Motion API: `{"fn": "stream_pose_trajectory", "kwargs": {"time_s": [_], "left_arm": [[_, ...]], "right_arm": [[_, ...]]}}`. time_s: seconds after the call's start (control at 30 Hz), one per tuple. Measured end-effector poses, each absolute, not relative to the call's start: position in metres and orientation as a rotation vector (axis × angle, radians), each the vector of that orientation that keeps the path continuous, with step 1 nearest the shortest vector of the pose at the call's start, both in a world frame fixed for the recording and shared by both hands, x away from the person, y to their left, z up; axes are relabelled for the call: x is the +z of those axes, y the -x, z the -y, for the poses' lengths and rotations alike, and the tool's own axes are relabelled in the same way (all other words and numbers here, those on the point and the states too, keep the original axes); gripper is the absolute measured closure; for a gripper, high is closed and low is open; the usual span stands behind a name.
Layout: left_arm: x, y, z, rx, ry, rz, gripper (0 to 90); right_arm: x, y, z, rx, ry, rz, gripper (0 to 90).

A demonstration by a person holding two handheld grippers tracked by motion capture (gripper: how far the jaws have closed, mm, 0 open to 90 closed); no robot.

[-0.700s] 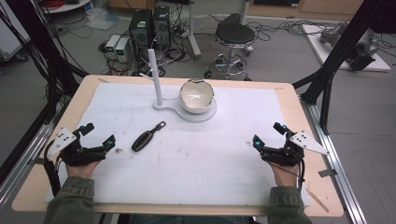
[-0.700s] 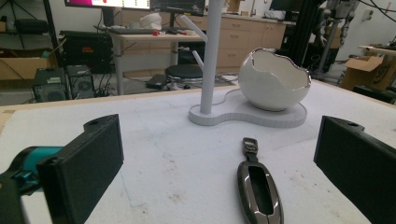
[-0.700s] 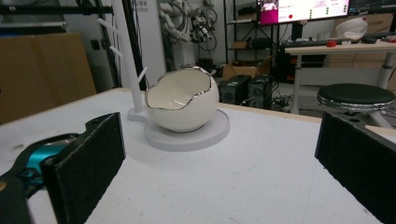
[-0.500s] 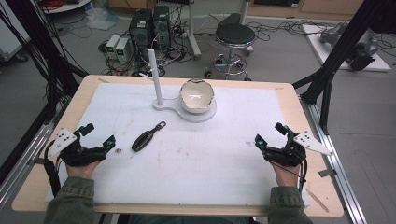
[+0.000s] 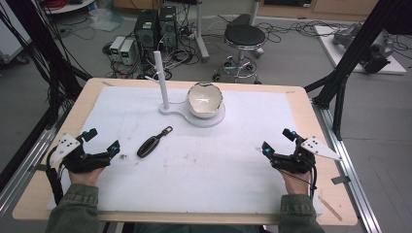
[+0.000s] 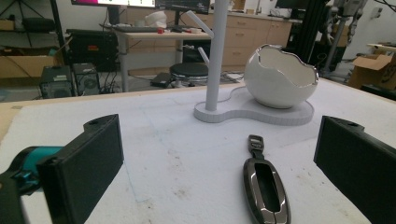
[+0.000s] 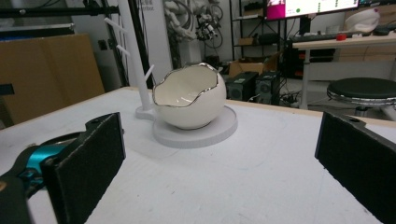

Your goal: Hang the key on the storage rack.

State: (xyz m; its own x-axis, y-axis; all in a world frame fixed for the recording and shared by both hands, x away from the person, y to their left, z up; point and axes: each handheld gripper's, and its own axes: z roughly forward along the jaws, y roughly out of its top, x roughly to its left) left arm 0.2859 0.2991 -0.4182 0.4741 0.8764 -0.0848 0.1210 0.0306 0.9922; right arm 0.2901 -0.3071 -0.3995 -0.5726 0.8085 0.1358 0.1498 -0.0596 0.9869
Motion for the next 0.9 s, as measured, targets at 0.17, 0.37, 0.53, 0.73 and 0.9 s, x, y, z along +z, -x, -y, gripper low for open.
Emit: {"fn": "stream_pose_trajectory", "kwargs": {"time_s": [0.17,0.37,0.53,0.73,0.9], "left_arm": [[-0.418,-0.286,-0.298,0.737,-1.443,-0.931,1.9],[-0.414,-0.285,-0.296,0.747,-1.434,-0.93,1.9],[-0.41,-0.289,-0.29,0.751,-1.453,-0.94,1.9],[-0.402,-0.299,-0.279,0.744,-1.51,-0.944,1.9],[-0.396,-0.308,-0.269,0.738,-1.565,-0.939,1.9]], "right_arm": [[-0.401,-0.292,0.303,1.654,-1.016,-1.736,0.7],[-0.402,-0.292,0.303,1.646,-1.027,-1.745,0.7],[-0.4,-0.293,0.306,1.672,-1.036,-1.723,0.7],[-0.401,-0.295,0.305,1.674,-1.04,-1.744,0.7],[-0.403,-0.296,0.302,1.647,-1.025,-1.771,0.7]]}}
